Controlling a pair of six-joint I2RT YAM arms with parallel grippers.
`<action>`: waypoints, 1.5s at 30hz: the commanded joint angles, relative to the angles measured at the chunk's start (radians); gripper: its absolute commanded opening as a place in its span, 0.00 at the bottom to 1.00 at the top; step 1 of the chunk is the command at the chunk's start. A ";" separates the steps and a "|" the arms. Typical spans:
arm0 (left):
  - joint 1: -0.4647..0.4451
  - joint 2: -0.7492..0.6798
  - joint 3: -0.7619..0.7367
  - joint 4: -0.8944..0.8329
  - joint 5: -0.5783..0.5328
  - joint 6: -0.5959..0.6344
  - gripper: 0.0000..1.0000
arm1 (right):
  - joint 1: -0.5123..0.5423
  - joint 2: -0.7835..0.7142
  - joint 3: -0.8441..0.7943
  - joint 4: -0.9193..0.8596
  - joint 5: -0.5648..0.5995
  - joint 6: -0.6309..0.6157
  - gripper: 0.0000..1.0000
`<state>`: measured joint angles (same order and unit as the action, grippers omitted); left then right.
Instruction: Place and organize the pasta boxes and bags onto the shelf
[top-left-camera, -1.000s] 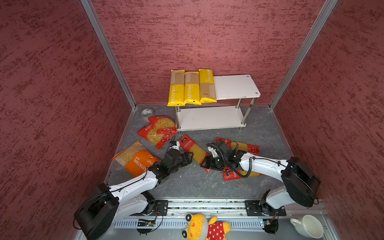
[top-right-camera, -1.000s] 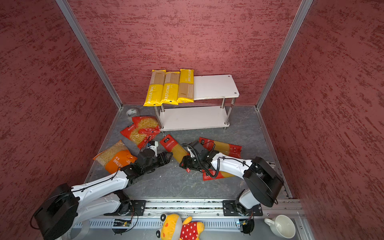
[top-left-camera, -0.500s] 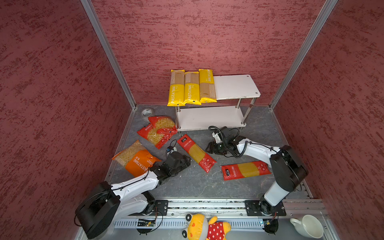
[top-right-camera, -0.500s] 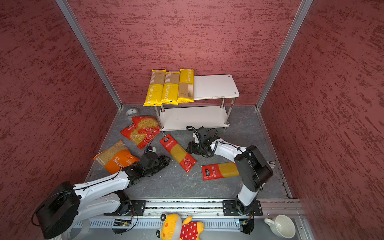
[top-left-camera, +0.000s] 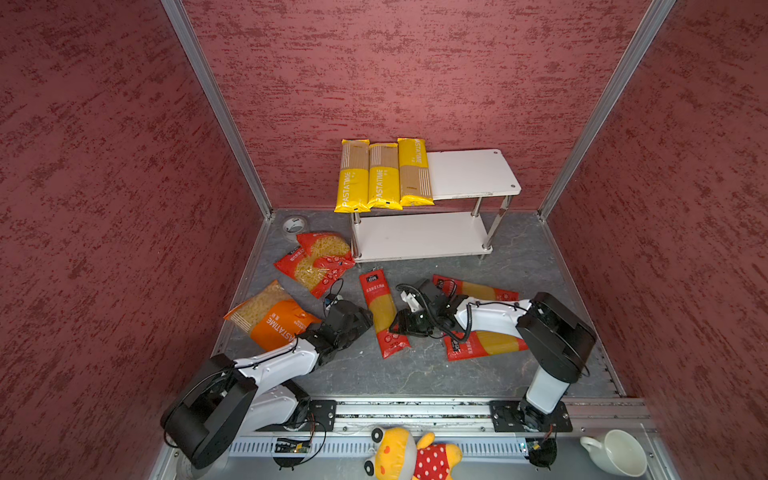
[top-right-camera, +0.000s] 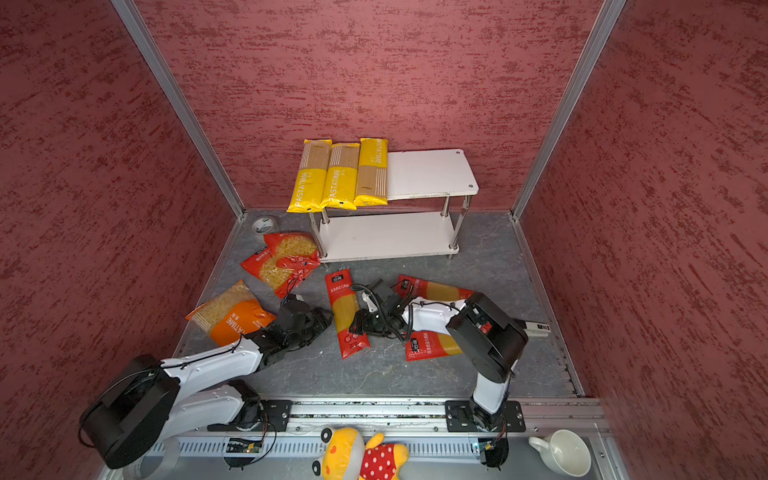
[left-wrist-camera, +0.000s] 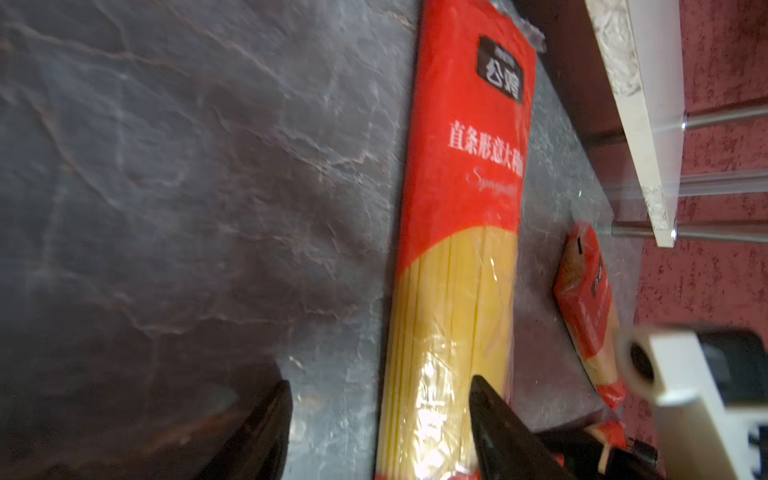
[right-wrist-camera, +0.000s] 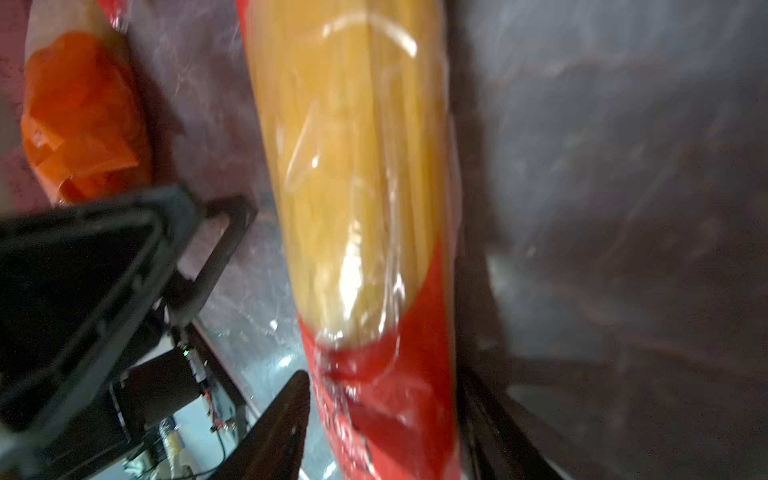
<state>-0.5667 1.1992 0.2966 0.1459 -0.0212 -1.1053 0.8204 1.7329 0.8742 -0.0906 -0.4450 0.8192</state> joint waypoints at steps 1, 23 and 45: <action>0.044 0.081 -0.038 0.111 0.118 0.004 0.64 | -0.046 -0.051 -0.032 0.097 0.039 0.083 0.59; -0.025 0.171 -0.011 0.192 0.150 -0.007 0.31 | -0.037 0.169 -0.031 0.644 -0.110 0.230 0.32; 0.142 -0.273 0.045 -0.115 0.175 0.169 0.52 | -0.040 -0.134 -0.162 0.653 0.034 -0.004 0.00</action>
<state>-0.4614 0.9676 0.3012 0.1024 0.1341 -1.0321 0.7795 1.6909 0.6846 0.4717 -0.4618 0.9291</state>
